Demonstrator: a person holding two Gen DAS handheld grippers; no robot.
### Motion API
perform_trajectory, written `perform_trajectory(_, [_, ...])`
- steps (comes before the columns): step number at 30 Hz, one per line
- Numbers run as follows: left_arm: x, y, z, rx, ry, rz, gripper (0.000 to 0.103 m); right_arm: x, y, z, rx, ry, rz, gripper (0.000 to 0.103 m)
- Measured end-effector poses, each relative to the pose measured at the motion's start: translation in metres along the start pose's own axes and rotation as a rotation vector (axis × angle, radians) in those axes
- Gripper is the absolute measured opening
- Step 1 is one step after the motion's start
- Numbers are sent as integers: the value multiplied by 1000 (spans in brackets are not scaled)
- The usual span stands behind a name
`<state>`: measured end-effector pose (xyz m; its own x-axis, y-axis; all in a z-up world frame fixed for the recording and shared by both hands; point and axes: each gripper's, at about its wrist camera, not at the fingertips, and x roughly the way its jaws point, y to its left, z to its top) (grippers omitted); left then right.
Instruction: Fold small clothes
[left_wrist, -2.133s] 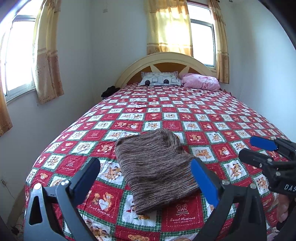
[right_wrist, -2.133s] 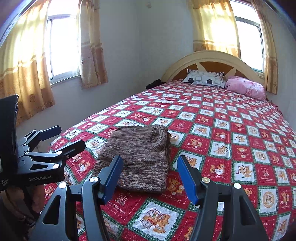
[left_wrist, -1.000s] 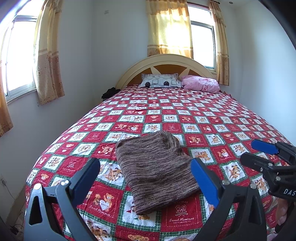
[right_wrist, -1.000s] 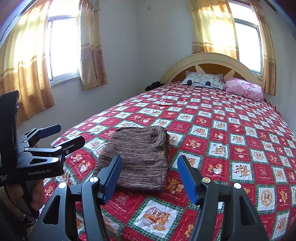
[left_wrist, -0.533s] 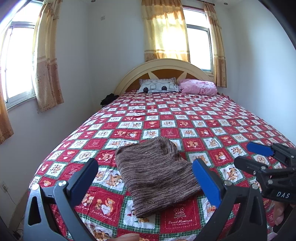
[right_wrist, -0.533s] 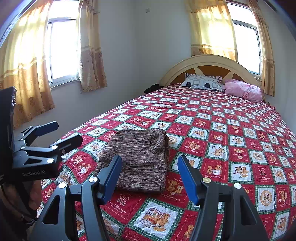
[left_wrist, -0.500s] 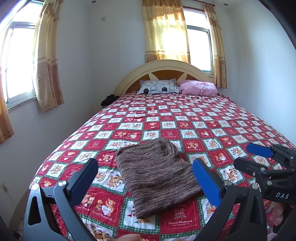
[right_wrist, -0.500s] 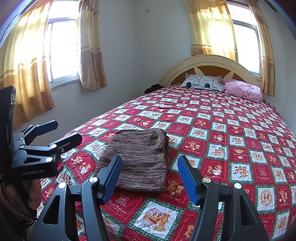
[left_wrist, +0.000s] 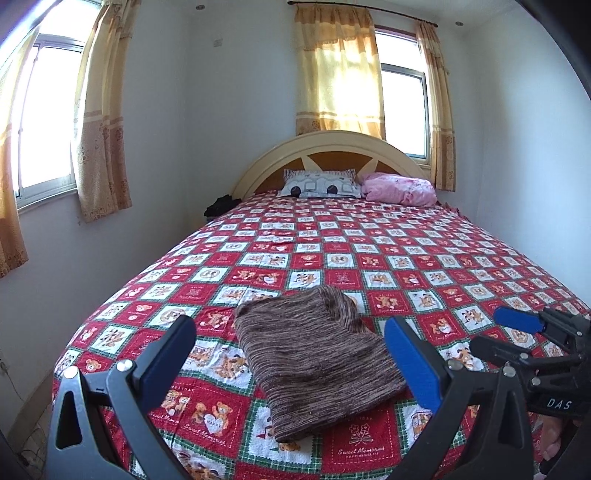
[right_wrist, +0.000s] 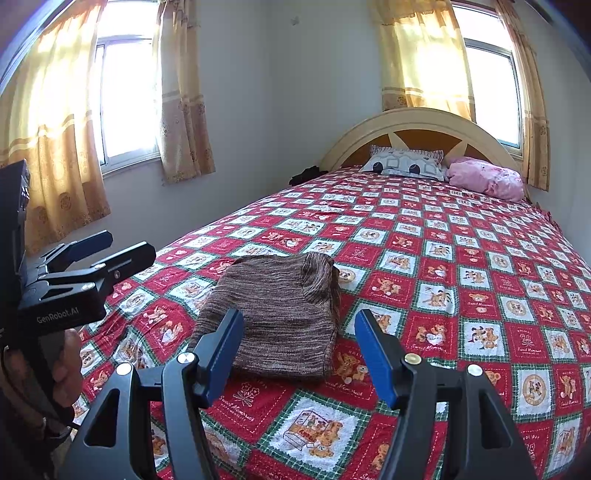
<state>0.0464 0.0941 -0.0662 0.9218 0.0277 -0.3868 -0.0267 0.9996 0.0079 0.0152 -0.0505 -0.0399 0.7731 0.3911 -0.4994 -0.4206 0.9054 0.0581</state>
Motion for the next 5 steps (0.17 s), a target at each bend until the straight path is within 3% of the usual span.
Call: perform_trajectory(5, [-1,-3,0,11,-11,6,103,1,0,-3,5,3,1,64])
